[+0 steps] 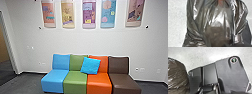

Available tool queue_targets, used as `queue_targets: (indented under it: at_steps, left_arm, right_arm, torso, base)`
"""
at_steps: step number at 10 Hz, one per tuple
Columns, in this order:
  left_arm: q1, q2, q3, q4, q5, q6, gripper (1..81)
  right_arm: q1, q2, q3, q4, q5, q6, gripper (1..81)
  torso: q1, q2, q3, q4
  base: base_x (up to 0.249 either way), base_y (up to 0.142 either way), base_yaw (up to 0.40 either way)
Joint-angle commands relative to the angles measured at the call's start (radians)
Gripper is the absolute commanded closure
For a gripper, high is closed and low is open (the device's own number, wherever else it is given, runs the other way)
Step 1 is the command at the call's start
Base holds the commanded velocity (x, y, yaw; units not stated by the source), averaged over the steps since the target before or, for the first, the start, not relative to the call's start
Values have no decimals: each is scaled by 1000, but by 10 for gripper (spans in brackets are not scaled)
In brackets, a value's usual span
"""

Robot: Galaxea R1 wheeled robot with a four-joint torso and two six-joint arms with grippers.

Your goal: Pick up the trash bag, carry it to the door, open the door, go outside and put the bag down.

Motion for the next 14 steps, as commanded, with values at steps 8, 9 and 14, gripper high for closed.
queue_targets:
  at_steps: [8, 9, 14]
  left_arm:
    - [-77, -3, -5, 6, 60, 5, 811]
    - [-77, -3, -5, 8, 61, 5, 811]
    - [-77, -2, -5, 21, 60, 3, 811]
  right_arm:
    - [58, -4, -3, -11, -50, -3, 10]
    - [59, -4, -3, -11, -50, -3, 10]
    - [59, -4, -5, -11, -52, -3, 10]
  torso:
    - [0, 1, -69, 0]
    - [0, 1, -71, 0]
    - [-1, 1, -70, 0]
  base:
    - [0, 0, 0]
    - [0, 0, 0]
    - [-14, 0, 0]
